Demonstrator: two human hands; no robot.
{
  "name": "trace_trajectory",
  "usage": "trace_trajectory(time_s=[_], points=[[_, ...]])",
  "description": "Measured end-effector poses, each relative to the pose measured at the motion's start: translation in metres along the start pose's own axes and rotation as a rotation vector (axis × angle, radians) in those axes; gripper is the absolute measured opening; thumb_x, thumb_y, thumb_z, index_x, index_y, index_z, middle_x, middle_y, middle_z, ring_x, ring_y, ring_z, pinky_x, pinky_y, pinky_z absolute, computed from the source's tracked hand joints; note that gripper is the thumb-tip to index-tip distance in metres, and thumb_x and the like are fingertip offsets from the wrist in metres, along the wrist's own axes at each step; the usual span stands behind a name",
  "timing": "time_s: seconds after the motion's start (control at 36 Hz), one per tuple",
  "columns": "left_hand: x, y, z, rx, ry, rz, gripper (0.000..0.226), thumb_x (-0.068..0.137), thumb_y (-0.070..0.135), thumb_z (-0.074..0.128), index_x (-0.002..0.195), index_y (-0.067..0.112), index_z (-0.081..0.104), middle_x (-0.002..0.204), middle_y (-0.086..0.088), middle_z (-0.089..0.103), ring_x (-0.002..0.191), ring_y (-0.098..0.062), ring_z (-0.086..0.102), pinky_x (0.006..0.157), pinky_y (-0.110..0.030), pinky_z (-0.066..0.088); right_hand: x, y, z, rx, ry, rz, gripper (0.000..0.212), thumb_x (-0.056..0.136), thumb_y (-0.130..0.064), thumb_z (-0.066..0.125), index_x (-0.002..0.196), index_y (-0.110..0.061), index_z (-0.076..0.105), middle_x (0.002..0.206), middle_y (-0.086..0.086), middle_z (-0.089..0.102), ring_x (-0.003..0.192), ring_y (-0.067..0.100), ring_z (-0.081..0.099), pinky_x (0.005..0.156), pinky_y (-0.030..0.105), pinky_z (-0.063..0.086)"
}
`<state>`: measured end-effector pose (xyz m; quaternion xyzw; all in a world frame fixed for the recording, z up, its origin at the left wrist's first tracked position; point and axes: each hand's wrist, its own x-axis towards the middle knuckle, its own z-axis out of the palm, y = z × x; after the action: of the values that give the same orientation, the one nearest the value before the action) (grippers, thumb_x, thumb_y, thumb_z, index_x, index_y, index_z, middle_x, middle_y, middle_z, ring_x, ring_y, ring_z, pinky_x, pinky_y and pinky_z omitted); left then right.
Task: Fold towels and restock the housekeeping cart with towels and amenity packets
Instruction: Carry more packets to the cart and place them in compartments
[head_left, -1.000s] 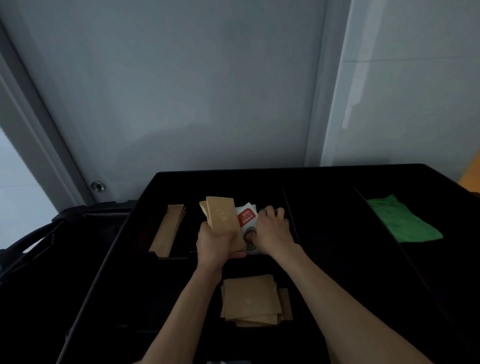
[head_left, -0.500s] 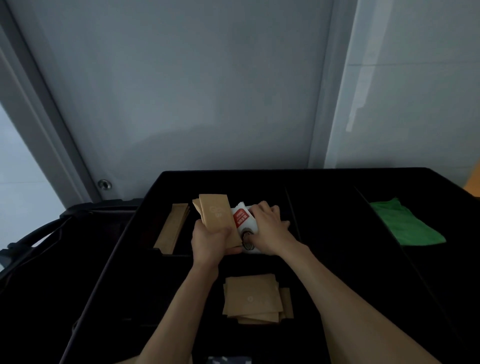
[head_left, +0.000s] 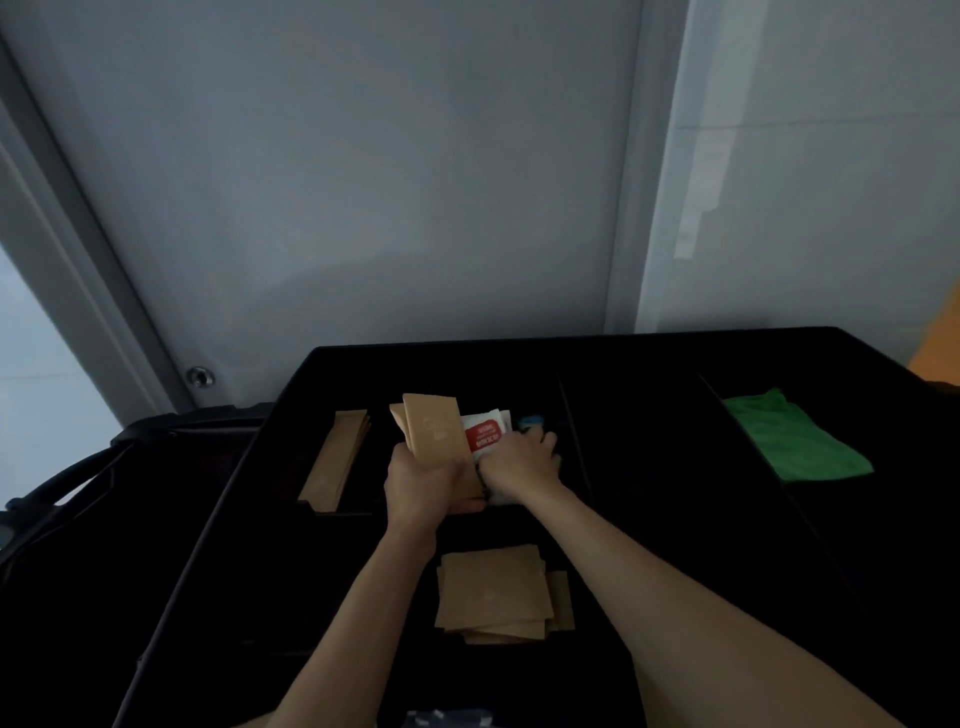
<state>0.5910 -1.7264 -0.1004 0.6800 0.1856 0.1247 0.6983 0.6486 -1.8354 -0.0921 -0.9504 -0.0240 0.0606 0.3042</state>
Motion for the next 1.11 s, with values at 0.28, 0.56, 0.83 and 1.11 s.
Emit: trace_trajectory(time_s=[0.28, 0.56, 0.83, 1.11], points=[[-0.006, 0.001, 0.008, 0.080, -0.020, 0.020, 0.047, 0.085, 0.008, 0.073, 0.126, 0.007, 0.050, 0.113, -0.012, 0.063, 0.093, -0.029, 0.069, 0.055, -0.038, 0.061, -0.007, 0.017, -0.010, -0.100, -0.115, -0.129, 0.011, 0.093, -0.012, 0.060, 0.103, -0.006, 0.060, 0.114, 0.017, 0.061, 0.095, 0.025, 0.061, 0.063, 0.027, 0.046], [-0.009, 0.002, -0.013, -0.062, 0.062, 0.006, 0.039, 0.082, 0.002, 0.073, 0.118, 0.007, 0.059, 0.109, -0.016, 0.068, 0.094, -0.035, 0.071, 0.065, -0.053, 0.062, -0.011, 0.013, -0.009, -0.058, -0.113, -0.152, 0.019, 0.095, -0.017, 0.061, 0.109, -0.005, 0.064, 0.107, 0.011, 0.066, 0.092, 0.024, 0.066, 0.072, 0.031, 0.054], [-0.021, 0.017, -0.052, -0.248, 0.075, -0.060, 0.034, 0.087, -0.003, 0.067, 0.118, 0.006, 0.058, 0.112, -0.019, 0.065, 0.096, -0.039, 0.068, 0.057, -0.040, 0.060, 0.000, 0.005, -0.009, -0.140, 0.150, -0.189, 0.045, 0.096, -0.033, 0.057, 0.128, -0.003, 0.047, 0.128, 0.017, 0.045, 0.108, 0.028, 0.055, 0.070, 0.031, 0.049], [-0.041, 0.019, -0.079, -0.306, 0.064, -0.076, 0.036, 0.088, -0.002, 0.066, 0.122, 0.005, 0.057, 0.115, -0.023, 0.065, 0.096, -0.041, 0.070, 0.059, -0.039, 0.060, 0.012, -0.016, 0.006, -0.382, -0.063, -0.380, 0.064, 0.090, -0.049, 0.062, 0.140, -0.013, 0.043, 0.136, 0.009, 0.047, 0.125, 0.029, 0.039, 0.103, 0.045, 0.038]])
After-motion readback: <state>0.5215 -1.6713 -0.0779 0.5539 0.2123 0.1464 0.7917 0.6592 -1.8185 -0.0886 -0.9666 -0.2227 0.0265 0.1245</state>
